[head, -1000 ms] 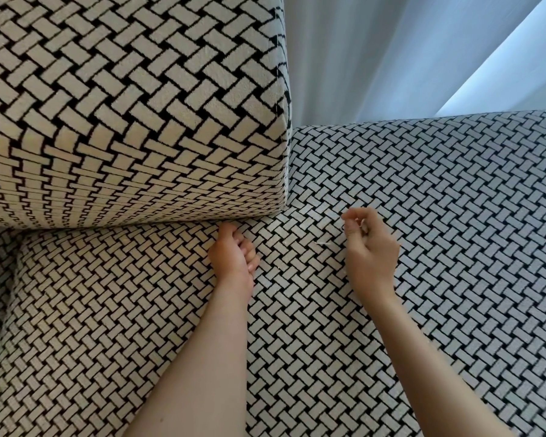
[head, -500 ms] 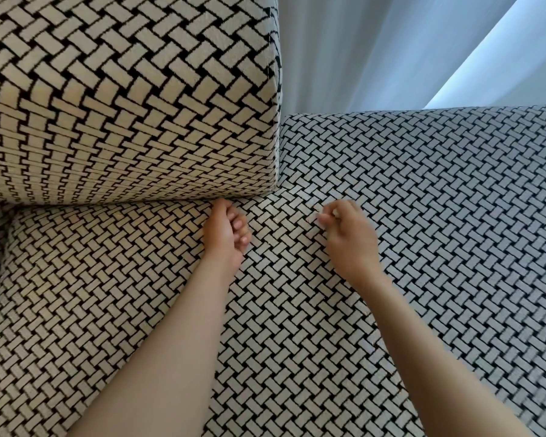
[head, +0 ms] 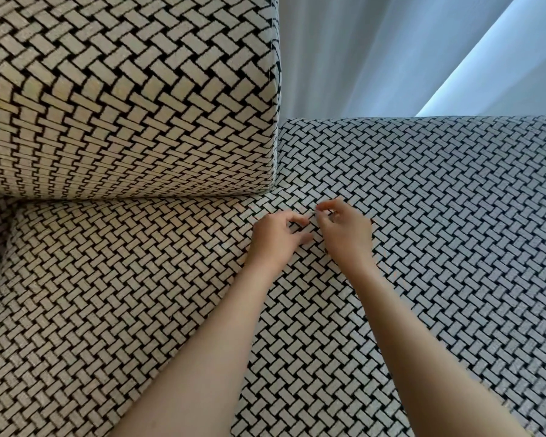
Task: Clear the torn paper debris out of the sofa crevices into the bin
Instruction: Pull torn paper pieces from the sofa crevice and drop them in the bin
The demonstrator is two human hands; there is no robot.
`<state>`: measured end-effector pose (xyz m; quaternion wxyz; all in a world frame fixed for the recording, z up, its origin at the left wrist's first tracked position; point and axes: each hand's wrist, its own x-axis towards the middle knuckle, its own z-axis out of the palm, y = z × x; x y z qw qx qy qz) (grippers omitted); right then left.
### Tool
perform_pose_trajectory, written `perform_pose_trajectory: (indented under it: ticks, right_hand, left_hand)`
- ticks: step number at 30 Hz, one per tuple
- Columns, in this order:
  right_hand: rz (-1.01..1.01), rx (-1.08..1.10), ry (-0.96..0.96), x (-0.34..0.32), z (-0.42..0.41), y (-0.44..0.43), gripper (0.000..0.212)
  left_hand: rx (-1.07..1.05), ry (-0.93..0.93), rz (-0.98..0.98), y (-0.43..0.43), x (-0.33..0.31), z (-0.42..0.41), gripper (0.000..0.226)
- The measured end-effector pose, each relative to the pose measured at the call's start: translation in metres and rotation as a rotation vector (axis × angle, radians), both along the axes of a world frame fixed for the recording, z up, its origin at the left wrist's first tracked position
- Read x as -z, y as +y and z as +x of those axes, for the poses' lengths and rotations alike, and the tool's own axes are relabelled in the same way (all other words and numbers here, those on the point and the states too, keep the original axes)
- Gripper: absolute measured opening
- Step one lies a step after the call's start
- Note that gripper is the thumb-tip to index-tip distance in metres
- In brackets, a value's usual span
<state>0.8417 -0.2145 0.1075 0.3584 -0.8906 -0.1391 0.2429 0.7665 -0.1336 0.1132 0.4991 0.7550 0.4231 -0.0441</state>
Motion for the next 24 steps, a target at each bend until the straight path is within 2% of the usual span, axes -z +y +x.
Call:
perform_pose_trajectory:
  ticks: [5, 8, 11, 15, 18, 21, 24]
  right_hand:
    - [-0.185, -0.105, -0.124, 0.002, -0.004, 0.006, 0.013]
    - [-0.235, -0.178, -0.141, 0.001, -0.001, 0.008, 0.011]
    - [0.027, -0.032, 0.136, 0.001, 0.006, -0.001, 0.009]
    - [0.447, 0.361, 0.540, -0.002, 0.014, -0.018, 0.019]
    - [0.762, 0.625, 0.807, 0.000, 0.017, -0.019, 0.023]
    - [0.950, 0.735, 0.941, 0.001, 0.016, -0.019, 0.024]
    - [1.084, 0.873, 1.009, 0.000, 0.010, -0.019, 0.022]
  left_hand:
    - [0.026, -0.011, 0.191, -0.009, 0.008, 0.001, 0.014]
    - [0.069, -0.008, 0.205, -0.013, 0.008, 0.000, 0.013]
    - [-0.018, -0.023, 0.065, -0.012, 0.004, 0.000, 0.008]
    - [-0.136, -0.118, -0.252, -0.020, -0.002, -0.004, 0.007]
    - [-0.226, -0.141, -0.300, -0.027, -0.001, -0.008, 0.008]
    - [-0.142, -0.132, -0.265, -0.033, -0.004, -0.012, 0.008]
    - [-0.315, -0.167, -0.379, -0.044, -0.005, -0.019, 0.006]
